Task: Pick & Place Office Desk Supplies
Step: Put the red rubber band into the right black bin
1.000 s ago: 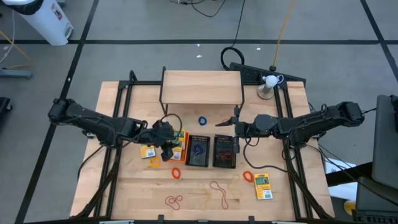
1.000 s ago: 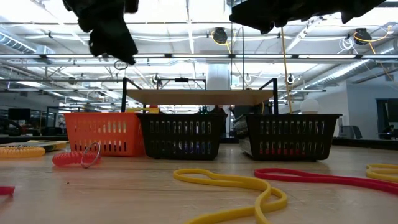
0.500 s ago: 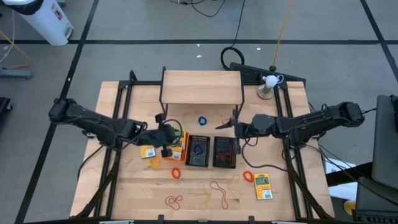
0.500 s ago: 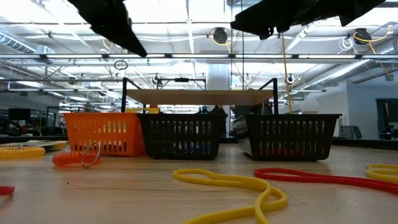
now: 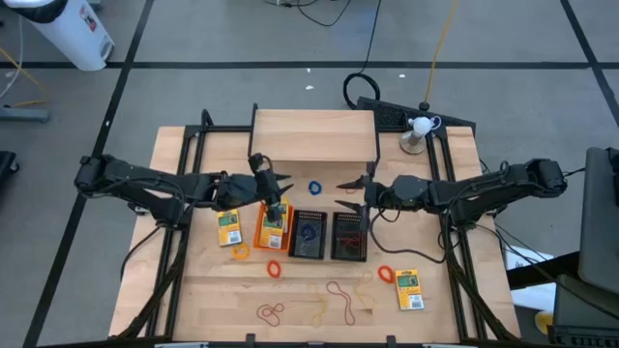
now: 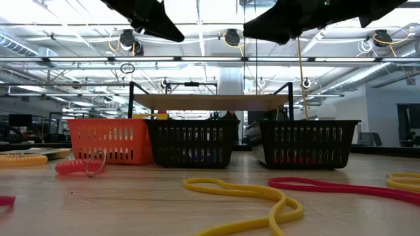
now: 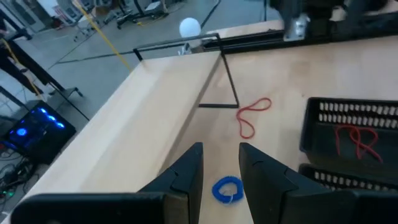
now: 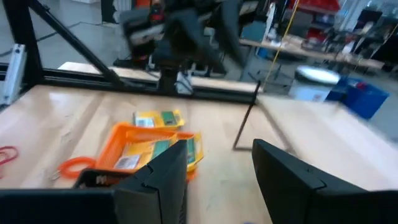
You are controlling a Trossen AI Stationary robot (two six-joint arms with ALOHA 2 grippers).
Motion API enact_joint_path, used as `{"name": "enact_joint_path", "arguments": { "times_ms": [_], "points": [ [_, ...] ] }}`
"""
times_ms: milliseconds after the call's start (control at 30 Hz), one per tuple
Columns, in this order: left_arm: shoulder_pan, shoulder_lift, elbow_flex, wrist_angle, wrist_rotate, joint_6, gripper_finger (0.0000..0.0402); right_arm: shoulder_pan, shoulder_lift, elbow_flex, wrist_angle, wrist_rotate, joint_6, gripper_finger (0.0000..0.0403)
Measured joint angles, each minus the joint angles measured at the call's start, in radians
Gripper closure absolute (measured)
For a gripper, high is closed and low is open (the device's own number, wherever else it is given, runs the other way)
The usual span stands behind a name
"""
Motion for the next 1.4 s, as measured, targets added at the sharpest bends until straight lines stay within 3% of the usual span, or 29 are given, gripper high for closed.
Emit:
{"name": "enact_joint_path", "arguments": {
  "times_ms": [200,367,567,833,1200,1400],
  "points": [
    [0.014,0.000,0.000,-0.002,0.001,-0.010,0.0300,0.024,0.000,-0.106,0.127,-0.001,0.134,0.0232],
    [0.015,0.000,0.000,-0.002,0.000,-0.007,0.0300,0.021,0.000,-0.153,0.242,0.001,0.093,0.0232],
    [0.015,0.000,0.000,-0.016,0.005,-0.003,0.0300,-0.018,0.000,-0.155,0.217,0.006,0.109,0.0232],
    [0.015,0.000,0.000,-0.038,0.013,0.013,0.0300,-0.107,-0.009,-0.155,0.011,0.006,0.234,0.0232],
    [0.059,0.000,0.000,-0.070,0.121,0.013,0.0300,-0.128,-0.011,-0.155,-0.116,0.005,0.289,0.0232],
    [0.076,0.000,0.000,-0.126,0.128,-0.016,0.0300,-0.126,-0.104,-0.155,-0.348,0.039,0.316,0.0232]
  ]
}}
